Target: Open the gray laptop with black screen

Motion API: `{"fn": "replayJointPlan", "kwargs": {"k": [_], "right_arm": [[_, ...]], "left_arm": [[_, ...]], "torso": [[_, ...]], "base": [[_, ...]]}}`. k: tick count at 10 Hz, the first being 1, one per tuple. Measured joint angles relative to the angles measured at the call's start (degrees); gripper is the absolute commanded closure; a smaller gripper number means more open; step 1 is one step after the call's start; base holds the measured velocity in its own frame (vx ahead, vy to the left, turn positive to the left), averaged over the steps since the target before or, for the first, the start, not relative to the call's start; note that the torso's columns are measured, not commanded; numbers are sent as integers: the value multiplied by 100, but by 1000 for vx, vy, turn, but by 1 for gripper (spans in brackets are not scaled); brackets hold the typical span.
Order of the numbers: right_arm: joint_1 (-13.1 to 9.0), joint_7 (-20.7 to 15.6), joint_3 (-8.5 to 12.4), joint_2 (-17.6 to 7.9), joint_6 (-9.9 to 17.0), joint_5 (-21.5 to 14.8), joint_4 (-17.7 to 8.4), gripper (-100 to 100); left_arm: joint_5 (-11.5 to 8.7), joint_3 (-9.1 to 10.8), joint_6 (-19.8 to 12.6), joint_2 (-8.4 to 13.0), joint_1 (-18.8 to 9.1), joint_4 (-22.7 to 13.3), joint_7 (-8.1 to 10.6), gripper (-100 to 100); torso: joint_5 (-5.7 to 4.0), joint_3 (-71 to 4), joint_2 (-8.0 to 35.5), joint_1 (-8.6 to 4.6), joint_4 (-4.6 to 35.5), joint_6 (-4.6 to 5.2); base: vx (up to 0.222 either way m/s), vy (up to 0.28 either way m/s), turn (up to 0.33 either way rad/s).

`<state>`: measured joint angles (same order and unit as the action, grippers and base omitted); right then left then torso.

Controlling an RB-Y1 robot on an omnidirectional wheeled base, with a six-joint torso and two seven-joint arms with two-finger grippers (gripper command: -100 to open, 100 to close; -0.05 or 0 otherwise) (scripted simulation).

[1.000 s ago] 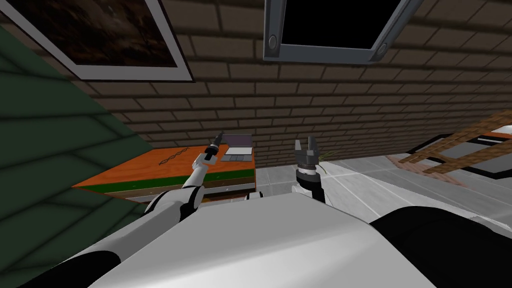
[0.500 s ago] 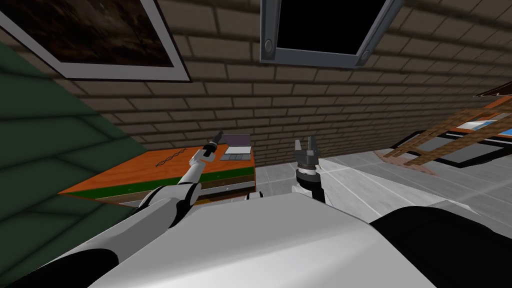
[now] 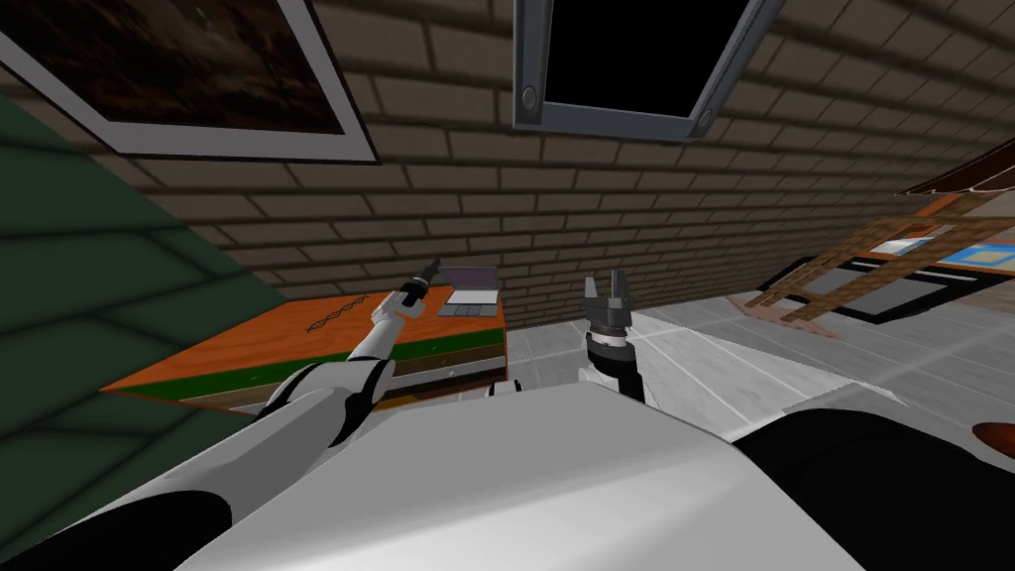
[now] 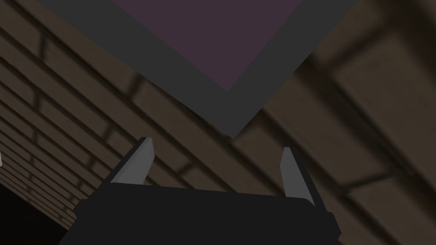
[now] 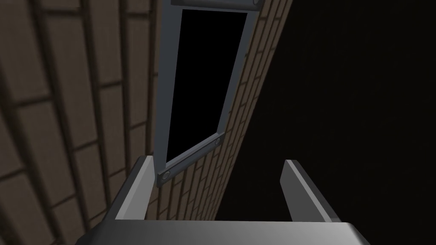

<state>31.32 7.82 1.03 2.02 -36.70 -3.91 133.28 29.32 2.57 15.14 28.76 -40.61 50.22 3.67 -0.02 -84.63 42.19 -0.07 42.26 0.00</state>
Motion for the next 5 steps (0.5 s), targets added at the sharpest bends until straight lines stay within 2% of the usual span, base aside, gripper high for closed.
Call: {"fn": "replayJointPlan", "kwargs": {"k": [1,2,5], "right_arm": [[0,0,0,0,0,0,0,0],[1,0,0,0,0,0,0,0],[1,0,0,0,0,0,0,0]], "left_arm": [[0,0,0,0,0,0,0,100],[-16,75,117,-88,94,50,-73,100],[-93,289,589,-302,423,234,-313,100]], "torso": [[1,2,3,3,1,0],[2,1,0,5,0,-2],[2,7,11,7,3,-1]], "base": [[26,-4,82],[76,-22,158],[50,-19,62]]}}
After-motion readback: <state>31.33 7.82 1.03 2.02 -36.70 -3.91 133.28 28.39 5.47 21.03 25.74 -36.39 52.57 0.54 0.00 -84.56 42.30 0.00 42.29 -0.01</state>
